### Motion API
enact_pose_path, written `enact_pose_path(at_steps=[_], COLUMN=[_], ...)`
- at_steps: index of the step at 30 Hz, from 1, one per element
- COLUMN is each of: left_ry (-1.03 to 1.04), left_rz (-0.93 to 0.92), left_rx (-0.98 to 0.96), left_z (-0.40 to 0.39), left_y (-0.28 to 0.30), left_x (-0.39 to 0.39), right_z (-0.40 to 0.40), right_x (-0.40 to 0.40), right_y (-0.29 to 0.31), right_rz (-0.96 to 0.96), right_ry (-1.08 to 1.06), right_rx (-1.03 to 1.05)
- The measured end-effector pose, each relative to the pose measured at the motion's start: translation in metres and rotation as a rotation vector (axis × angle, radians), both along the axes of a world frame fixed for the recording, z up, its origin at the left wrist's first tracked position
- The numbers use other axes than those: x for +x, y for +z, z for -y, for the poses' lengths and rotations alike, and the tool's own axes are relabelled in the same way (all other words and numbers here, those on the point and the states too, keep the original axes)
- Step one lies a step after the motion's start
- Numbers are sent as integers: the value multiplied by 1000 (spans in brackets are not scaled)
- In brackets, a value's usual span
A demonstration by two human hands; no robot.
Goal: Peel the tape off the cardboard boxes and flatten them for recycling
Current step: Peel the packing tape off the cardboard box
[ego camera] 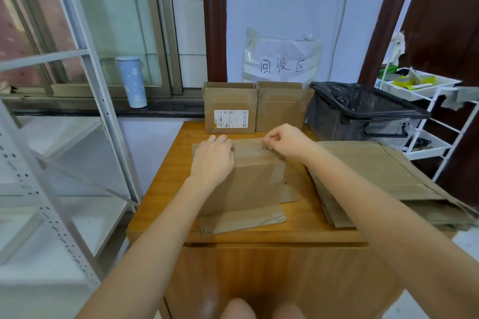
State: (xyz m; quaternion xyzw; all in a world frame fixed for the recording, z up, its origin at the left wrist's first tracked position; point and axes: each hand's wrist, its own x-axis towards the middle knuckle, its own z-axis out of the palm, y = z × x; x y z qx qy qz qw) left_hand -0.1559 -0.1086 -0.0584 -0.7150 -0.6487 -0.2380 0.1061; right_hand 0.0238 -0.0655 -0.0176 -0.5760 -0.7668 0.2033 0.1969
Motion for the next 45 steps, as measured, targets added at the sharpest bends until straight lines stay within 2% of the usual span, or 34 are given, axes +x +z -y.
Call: enact_pose_path(at_steps=[7,14,19,22,29,31,33,35,39,45], left_ry=[-10,-18,-72,-95,-131,-97,-64,-65,-154,-227], left_rz=[-25,-114,-169,-178,-165,-159,-201,-191,-4,-110], left_rx=[-11,22,-6,-12,-106,-116,-91,-77,-110,-144], left_z=[-1,1,-1,-1,-1,-3,-6,-6,-8,-10], left_y=[0,-2,-3,-3,3,9,15,17,7,1], left_x=[-1,0,-4,-6,-8,-3,11,29,43,38], right_z=[-6,-2,-3,-10,-16,-17,-19,-18,-18,-26], right_x=[-13,-21,-11,-6,4,8,8,6,-4,-16], right_y=[7,8,-2,-6,11,14,15,17,20,25], right_rz=[275,369,256,179,7,-93,-115,-64,84,335], right_ry=[-92,-153,-186,-198,-51,-56,-81,-109,-128,-146], right_rx=[3,126,195,163,-293,-375,-394,-385,-294,-262])
